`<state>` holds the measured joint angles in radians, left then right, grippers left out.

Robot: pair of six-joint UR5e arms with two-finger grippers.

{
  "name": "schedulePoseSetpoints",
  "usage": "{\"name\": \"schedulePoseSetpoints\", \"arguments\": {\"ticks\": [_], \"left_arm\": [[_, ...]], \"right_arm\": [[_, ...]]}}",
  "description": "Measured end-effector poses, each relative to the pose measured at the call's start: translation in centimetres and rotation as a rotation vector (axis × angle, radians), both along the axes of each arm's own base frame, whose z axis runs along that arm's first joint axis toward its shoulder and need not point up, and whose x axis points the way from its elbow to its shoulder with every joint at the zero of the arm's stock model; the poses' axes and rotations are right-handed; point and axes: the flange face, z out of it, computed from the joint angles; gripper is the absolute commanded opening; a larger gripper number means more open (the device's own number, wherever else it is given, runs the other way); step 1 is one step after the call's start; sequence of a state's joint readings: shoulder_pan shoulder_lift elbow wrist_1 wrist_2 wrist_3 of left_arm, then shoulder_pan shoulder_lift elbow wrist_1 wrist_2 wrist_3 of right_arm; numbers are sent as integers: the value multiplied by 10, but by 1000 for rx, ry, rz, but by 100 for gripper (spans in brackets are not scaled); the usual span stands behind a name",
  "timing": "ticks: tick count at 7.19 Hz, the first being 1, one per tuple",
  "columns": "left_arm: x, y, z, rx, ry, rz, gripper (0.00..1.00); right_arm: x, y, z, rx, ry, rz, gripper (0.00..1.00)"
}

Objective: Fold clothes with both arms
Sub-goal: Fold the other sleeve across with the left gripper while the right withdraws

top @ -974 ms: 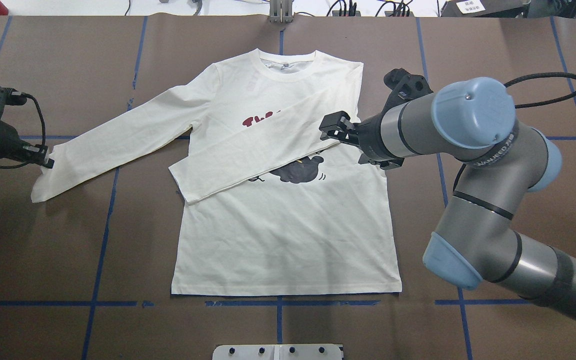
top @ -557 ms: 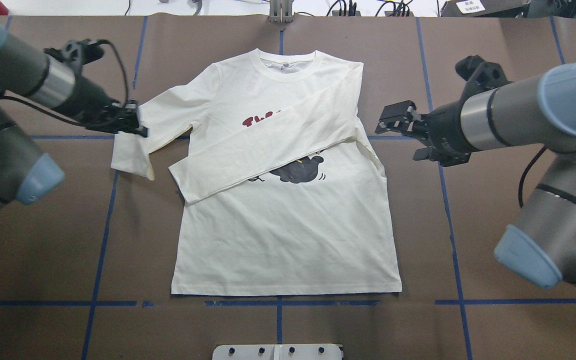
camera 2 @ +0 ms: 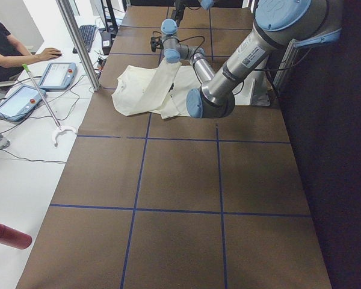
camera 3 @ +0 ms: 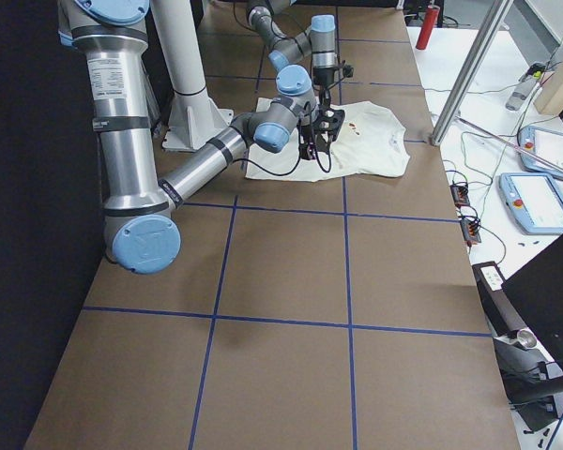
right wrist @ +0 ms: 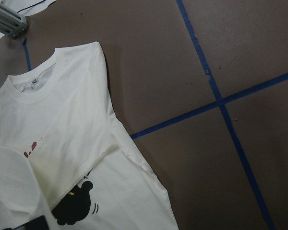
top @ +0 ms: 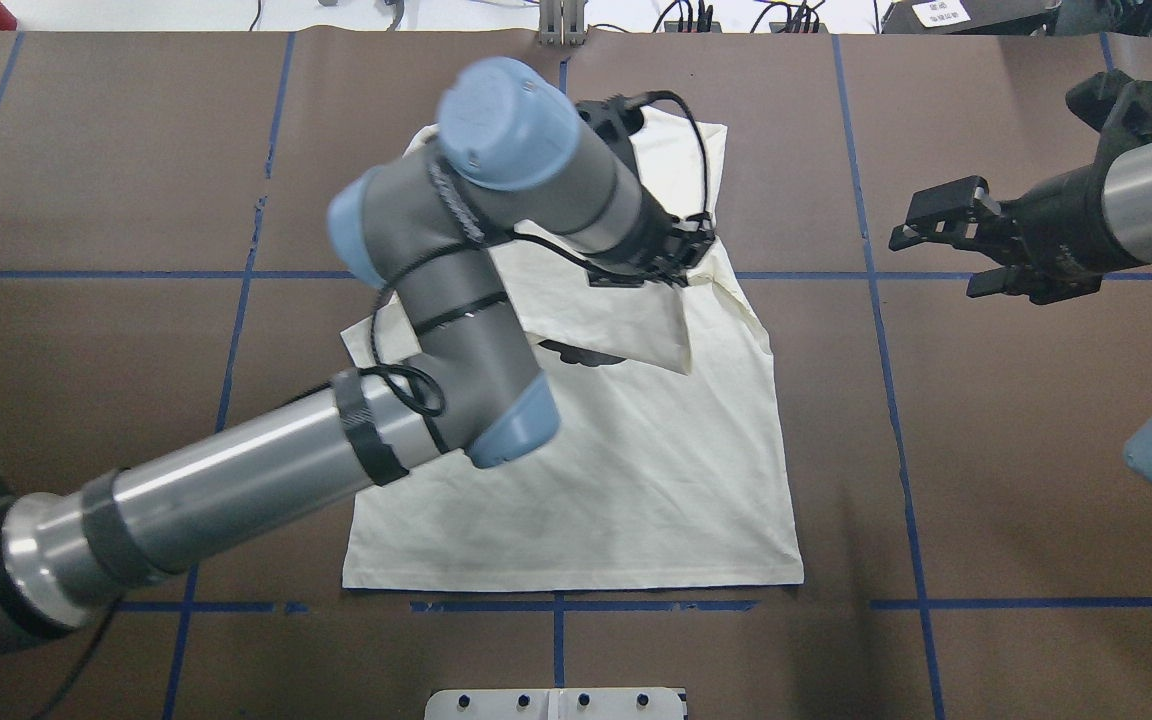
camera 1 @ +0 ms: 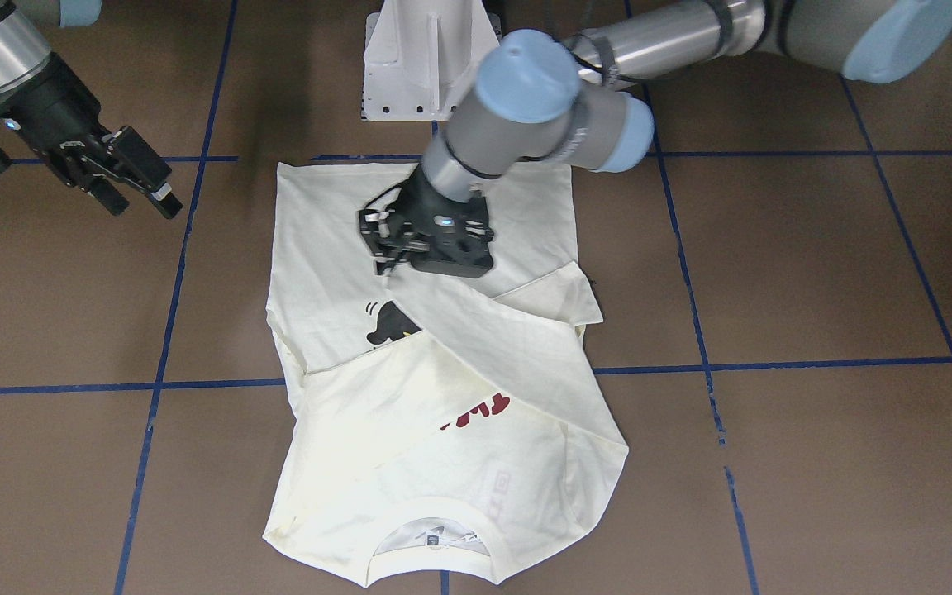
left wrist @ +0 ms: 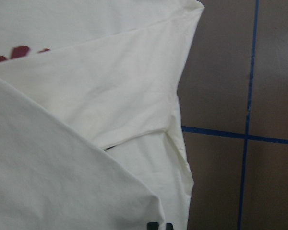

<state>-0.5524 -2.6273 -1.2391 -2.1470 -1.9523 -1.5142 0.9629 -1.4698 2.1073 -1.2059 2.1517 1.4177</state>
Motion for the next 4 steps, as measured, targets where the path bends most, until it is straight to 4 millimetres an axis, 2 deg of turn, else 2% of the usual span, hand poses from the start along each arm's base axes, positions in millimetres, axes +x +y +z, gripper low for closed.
{"name": "schedulePoseSetpoints", "arguments": {"ticks": [1, 2, 3, 4], "left_arm": [[50, 19, -16, 24, 22, -29, 74], [77, 31, -18, 34, 24, -49, 75], [86, 33, -15, 37, 21, -61, 74], [68, 23, -15, 35, 26, -77, 74]], "right_arm": [[19, -6, 8, -1, -5, -17, 100], [28, -10, 15, -8, -5, -25, 100], [30, -14, 21, -15, -2, -27, 100], [25, -15, 24, -21, 1, -34, 100]]}}
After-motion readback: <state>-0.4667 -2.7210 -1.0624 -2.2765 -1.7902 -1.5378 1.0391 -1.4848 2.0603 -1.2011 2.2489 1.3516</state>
